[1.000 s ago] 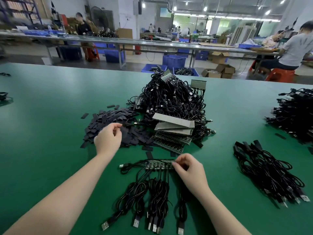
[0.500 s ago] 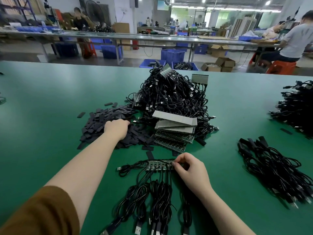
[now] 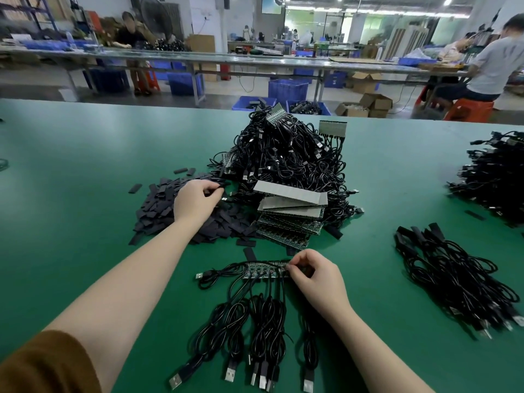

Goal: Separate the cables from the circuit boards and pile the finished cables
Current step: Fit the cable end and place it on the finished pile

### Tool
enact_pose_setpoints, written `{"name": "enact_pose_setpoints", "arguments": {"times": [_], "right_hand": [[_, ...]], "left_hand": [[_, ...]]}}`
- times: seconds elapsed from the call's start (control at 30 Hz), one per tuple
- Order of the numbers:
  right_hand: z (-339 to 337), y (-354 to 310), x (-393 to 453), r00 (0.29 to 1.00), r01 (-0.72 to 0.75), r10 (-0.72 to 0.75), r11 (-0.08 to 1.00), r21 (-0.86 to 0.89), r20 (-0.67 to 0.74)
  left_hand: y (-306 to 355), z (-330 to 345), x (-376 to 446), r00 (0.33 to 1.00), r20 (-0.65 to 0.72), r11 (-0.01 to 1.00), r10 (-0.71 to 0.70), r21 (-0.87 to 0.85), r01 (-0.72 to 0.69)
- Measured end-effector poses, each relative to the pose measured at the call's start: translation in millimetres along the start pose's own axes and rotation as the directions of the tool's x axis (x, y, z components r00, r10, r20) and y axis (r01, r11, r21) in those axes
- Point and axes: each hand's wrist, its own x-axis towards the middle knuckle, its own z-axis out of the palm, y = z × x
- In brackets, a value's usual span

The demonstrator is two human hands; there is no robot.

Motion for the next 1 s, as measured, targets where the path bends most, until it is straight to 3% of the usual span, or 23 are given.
{"name": "enact_pose_setpoints", "arguments": {"times": [0.1, 0.27, 0.4, 0.5, 0.6, 0.67, 0.77, 0.87, 1.0], "right_hand": [[0, 0, 0, 1.0, -0.008, 0.008, 1.0, 0.0, 0.0], [0, 0, -1, 1.0, -0.014, 0.014, 1.0, 0.008, -0.011], [0, 0, -1, 1.0, -0.015, 0.015, 1.0, 0.009, -0.01], [-1, 0, -1, 1.0, -0.021, 0.021, 1.0, 0.014, -0.003], [-1, -2, 0, 1.0, -0.022, 0.022, 1.0, 0.022, 0.001], [-2, -3, 0, 1.0, -0.026, 0.026, 0.999, 0.041, -0.001], [-4, -5, 0, 0.998, -0.052, 0.054, 0.994, 0.091, -0.013], [-6, -5, -1, 0.997, -0.062, 0.071, 0.982, 0.18, -0.043], [-9, -2, -3, 0.99, -0.08, 0.112, 0.949, 0.305, -0.089]], "left_hand": [[7, 1, -7, 1.0, 0.008, 0.996, -0.008, -0.091, 0.009], [0, -2, -12, 0.966, -0.011, 0.965, -0.257, -0.06, 0.255], [-5, -4, -14, 0.949, -0.047, 0.95, -0.312, -0.011, 0.311], [2, -6, -20, 0.952, -0.112, 0.958, -0.286, -0.071, 0.279], [28, -3, -36, 0.972, -0.218, 0.991, -0.085, -0.123, 0.059], [54, 5, -56, 0.986, -0.158, 0.975, 0.048, -0.208, -0.081], [89, 24, -93, 0.991, 0.032, 0.884, 0.133, -0.455, -0.104], [101, 46, -122, 0.939, 0.215, 0.859, 0.268, -0.495, -0.132], [85, 63, -138, 0.929, 0.3, 0.855, 0.216, -0.518, -0.031]]}}
